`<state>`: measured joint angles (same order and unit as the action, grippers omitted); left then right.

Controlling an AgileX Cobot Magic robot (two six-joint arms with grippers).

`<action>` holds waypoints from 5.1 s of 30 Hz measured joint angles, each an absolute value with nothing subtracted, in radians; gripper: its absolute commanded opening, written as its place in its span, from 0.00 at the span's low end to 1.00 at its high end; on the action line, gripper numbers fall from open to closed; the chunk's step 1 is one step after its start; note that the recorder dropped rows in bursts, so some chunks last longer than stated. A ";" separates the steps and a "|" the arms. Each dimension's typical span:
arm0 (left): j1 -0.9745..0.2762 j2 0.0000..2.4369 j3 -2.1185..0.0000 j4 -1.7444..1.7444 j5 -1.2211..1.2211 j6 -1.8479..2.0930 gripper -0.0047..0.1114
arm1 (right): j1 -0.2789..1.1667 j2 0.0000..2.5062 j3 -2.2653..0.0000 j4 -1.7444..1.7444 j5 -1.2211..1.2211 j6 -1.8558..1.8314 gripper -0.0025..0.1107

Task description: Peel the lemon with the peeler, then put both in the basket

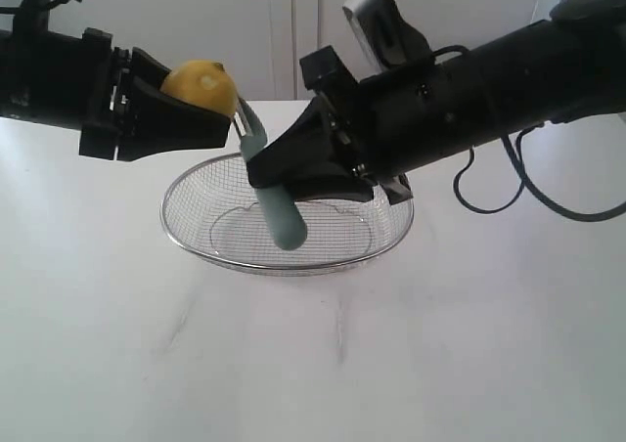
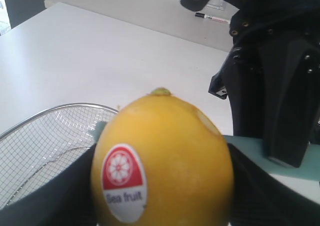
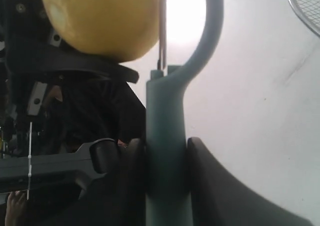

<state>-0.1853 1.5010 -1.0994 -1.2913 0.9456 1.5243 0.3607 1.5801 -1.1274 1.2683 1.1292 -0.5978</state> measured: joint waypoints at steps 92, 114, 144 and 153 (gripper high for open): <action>-0.185 1.501 -1.099 -1.291 0.941 1.524 0.04 | 0.361 1.797 -1.485 0.430 0.974 -0.366 0.02; -0.185 1.501 -1.099 -1.291 0.941 1.524 0.04 | 0.361 2.072 -1.660 0.360 0.958 -0.408 0.02; -0.185 1.501 -1.099 -1.291 0.941 1.524 0.04 | 0.361 2.189 -1.662 0.413 0.863 -0.594 0.02; -0.185 1.501 -1.099 -1.291 0.941 1.524 0.04 | 0.361 2.191 -1.662 0.426 0.838 -0.594 0.02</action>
<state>-0.1853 1.5010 -1.0994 -1.2913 0.9413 1.5243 0.3607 2.1915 -1.6616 0.4260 0.8382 -0.5940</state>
